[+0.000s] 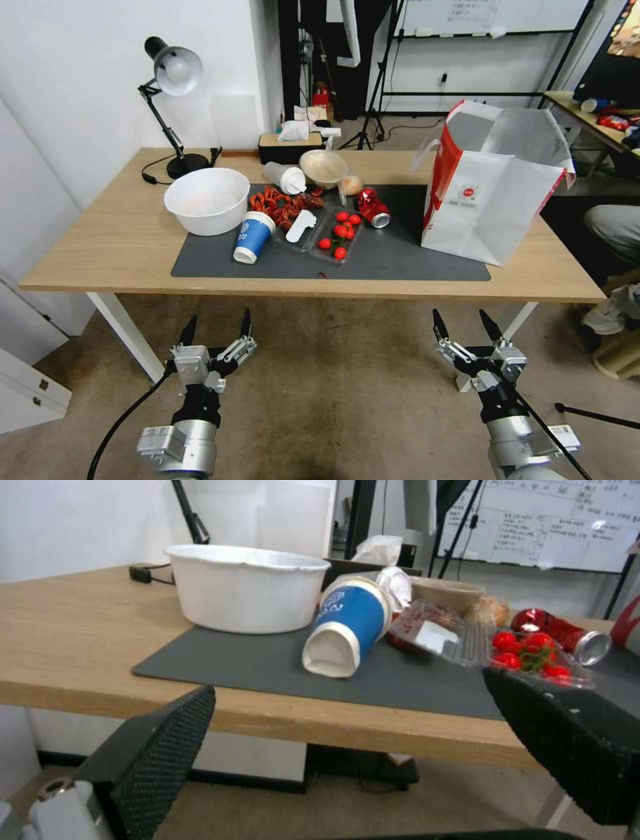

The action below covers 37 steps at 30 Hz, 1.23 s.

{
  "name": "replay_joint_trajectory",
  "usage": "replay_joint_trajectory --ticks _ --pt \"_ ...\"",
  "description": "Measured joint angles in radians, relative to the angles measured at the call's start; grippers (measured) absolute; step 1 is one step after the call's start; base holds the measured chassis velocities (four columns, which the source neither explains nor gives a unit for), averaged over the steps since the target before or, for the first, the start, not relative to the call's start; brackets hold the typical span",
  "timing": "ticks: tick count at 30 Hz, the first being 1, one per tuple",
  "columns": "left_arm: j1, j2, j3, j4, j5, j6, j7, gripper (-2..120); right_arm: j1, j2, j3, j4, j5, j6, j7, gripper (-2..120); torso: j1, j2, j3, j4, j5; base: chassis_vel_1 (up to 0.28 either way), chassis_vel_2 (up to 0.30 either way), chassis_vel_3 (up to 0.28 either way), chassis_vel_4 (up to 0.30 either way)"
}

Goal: Pick up the food delivery bag from the floor and place it on the table.

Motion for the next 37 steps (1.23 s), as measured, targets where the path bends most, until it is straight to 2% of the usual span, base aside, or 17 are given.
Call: replay_joint_trajectory --ticks 37 --pt "0.0 0.0 0.0 -0.001 0.0 0.0 0.001 100 0.001 -0.001 0.002 0.002 0.001 -0.001 0.001 100 0.0 0.0 0.0 0.0 0.0 0.0 0.0 0.0 0.0"
